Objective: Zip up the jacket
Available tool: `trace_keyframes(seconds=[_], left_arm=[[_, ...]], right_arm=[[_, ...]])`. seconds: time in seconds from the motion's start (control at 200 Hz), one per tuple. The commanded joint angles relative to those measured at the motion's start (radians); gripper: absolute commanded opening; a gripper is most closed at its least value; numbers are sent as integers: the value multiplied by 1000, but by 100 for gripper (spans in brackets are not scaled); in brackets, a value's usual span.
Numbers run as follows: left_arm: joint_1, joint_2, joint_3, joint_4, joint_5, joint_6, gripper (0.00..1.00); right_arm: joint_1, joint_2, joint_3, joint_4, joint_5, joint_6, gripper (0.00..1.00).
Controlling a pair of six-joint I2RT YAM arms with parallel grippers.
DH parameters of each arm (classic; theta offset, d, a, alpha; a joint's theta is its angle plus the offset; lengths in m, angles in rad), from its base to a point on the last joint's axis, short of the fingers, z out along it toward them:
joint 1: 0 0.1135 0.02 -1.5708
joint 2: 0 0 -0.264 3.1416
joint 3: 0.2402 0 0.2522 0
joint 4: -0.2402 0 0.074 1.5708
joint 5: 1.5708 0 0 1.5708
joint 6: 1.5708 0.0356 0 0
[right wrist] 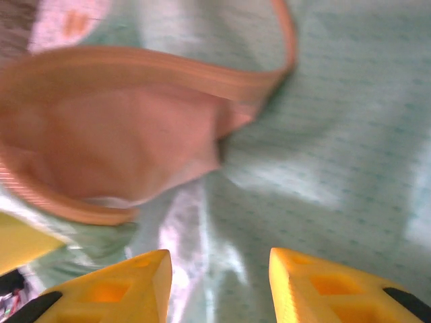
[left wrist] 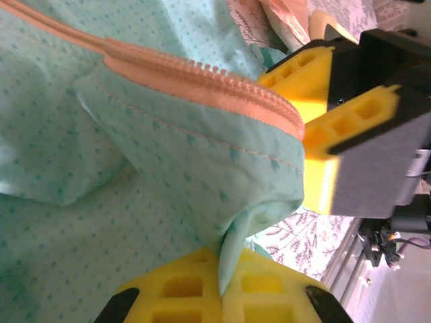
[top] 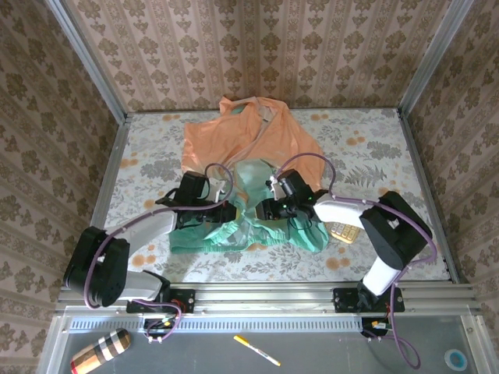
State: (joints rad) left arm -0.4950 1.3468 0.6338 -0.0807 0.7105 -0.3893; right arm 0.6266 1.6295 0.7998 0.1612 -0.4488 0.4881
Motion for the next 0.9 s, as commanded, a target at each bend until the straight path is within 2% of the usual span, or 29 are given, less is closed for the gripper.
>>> trace_keyframes(seconds=[0.0,0.39,0.435,0.495,0.58,0.63,0.67,0.76,0.895], left_arm=[[9,-20,-14,39,78,11,0],[16,-47,-13,24,123,27,0],[19,-46,-11,12,114,31,0],[28,-48,-9,-16,80,36,0],[46,-58,-5,-66,4,45,16],[67,-66,-1,-101,-52,51,30],[72,-74,8,-138,-129,56,35],[70,-91,37,-235,-272,68,45],[69,-123,53,-305,-400,61,46]], right_arm=[[5,-29,-25,169,-117,-37,41],[26,28,40,260,-326,-36,43],[35,27,44,259,-338,-37,40],[46,28,47,251,-355,-39,30],[65,24,52,220,-345,-39,11],[79,20,56,190,-322,-37,7],[89,17,65,149,-292,-32,5],[116,13,103,55,-254,-6,11],[143,16,144,-4,-291,40,29]])
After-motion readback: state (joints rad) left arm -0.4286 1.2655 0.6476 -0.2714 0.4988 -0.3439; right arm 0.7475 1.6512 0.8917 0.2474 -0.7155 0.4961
